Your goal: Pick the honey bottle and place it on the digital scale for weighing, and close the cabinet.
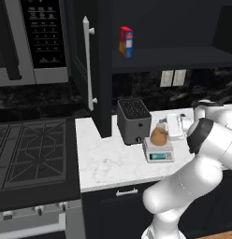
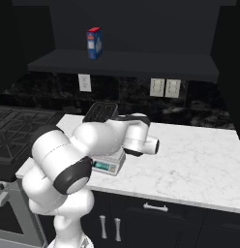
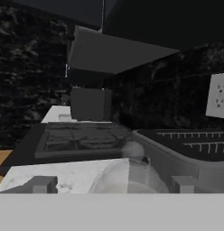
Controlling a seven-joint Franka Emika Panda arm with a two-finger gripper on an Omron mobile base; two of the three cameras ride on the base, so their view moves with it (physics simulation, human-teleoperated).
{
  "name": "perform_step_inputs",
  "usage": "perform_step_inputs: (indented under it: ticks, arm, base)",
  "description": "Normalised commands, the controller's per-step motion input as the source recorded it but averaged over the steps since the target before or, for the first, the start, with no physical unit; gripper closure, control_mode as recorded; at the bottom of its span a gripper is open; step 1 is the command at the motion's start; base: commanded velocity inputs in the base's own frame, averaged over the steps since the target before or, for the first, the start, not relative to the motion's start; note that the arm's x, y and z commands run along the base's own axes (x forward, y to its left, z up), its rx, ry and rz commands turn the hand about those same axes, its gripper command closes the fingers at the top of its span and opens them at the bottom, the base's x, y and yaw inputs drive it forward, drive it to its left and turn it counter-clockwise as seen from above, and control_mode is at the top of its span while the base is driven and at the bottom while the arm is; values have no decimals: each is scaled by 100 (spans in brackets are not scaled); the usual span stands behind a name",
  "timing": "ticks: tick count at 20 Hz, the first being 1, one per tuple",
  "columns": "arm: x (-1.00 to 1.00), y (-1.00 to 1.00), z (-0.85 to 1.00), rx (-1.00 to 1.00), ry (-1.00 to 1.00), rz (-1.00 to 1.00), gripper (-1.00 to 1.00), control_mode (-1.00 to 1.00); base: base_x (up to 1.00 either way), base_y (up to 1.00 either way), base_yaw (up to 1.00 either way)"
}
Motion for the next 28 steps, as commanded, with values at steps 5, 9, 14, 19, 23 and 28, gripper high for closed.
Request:
perform_step_inputs:
  ticks: [5,9,14,19,23,28]
  arm:
    - [-26,-10,11,1,-18,-2,-100,-100]
    - [-87,-6,33,1,-52,-12,-100,-100]
    - [-43,-1,35,0,-43,-16,-100,-100]
    - [-77,-37,66,14,-40,-16,-100,-100]
    - [-74,-71,88,28,-38,-12,-100,-100]
    - [-51,-84,61,26,-36,-4,-100,-100]
  base:
    - [0,0,0]
    - [0,0,0]
    - [0,0,0]
    - [0,0,0]
    - [0,0,0]
    - [0,0,0]
